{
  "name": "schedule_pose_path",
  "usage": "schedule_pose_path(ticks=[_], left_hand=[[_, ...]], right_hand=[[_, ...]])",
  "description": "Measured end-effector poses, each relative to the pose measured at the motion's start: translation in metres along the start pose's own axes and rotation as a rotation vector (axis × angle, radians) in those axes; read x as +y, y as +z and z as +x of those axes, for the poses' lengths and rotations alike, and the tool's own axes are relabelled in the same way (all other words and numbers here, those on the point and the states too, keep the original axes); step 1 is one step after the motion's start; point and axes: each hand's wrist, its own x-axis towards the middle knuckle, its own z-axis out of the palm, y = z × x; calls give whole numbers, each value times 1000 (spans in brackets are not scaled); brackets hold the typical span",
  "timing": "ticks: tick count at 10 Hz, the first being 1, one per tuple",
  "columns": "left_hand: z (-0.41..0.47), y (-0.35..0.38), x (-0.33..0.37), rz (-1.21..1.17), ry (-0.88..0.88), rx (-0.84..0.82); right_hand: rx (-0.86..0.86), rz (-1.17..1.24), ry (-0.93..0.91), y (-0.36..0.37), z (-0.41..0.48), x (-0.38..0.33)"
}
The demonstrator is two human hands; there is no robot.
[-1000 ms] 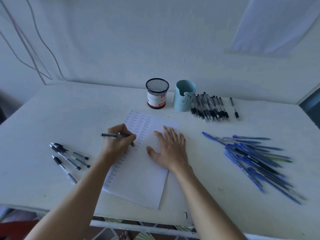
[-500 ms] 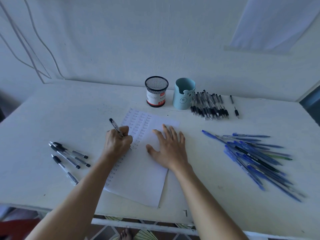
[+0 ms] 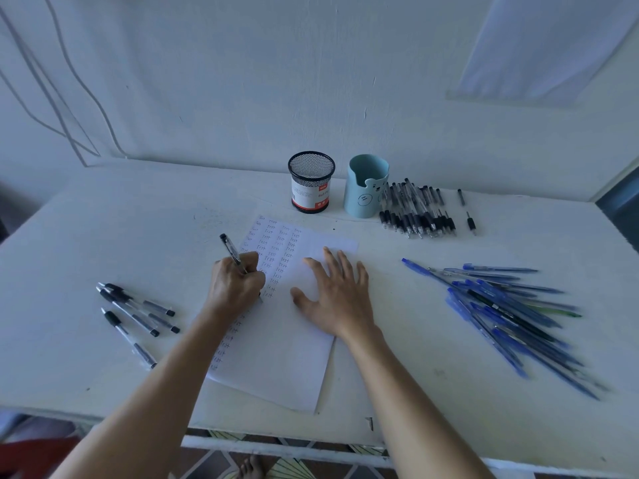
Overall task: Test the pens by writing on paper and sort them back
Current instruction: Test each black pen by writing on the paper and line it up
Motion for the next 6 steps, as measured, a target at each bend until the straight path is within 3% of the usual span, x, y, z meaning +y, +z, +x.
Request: schedule_pose_path(ticks=[6], left_hand=[[1, 4, 1, 18, -34, 11]], right_hand=[[-7, -5, -6, -1, 0, 0]])
